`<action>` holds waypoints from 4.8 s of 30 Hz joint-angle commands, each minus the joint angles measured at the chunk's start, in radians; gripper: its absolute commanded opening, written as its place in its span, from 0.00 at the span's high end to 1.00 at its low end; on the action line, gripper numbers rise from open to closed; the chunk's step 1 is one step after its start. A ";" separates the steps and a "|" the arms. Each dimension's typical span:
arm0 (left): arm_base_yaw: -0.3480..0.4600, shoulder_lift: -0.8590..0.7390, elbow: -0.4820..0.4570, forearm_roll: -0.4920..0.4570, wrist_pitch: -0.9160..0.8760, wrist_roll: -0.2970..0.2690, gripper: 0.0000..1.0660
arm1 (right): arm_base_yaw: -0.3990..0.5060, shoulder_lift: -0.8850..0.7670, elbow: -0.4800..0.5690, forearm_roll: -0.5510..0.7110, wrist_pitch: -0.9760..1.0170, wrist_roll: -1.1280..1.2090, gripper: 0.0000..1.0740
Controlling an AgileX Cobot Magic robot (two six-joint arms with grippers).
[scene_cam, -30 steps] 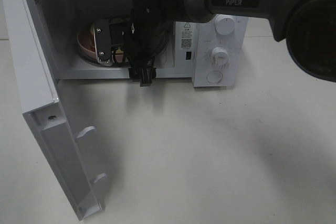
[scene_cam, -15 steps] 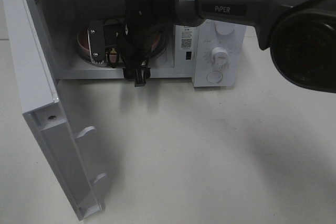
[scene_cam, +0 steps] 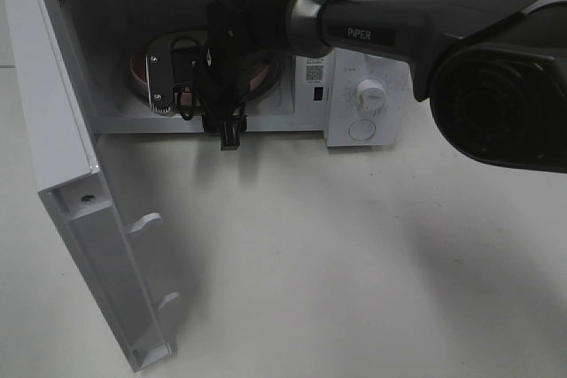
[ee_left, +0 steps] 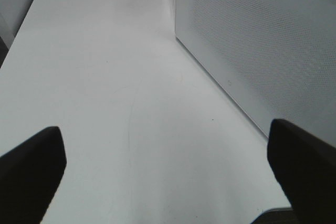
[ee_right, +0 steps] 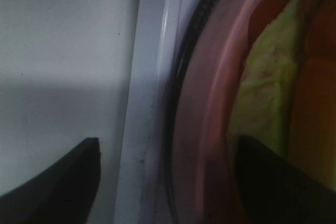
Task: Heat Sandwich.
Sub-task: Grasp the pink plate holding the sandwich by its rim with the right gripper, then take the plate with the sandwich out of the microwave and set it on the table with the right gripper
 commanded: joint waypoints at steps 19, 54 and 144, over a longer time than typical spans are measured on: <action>0.000 -0.008 0.001 0.011 -0.010 -0.007 0.06 | 0.000 -0.010 -0.003 0.080 0.051 -0.009 1.00; 0.000 -0.008 0.001 0.011 -0.010 -0.005 0.06 | 0.002 -0.230 0.350 0.070 -0.239 -0.171 1.00; 0.000 -0.008 0.001 0.011 -0.010 -0.005 0.06 | 0.061 -1.450 1.582 0.068 -0.248 -0.341 1.00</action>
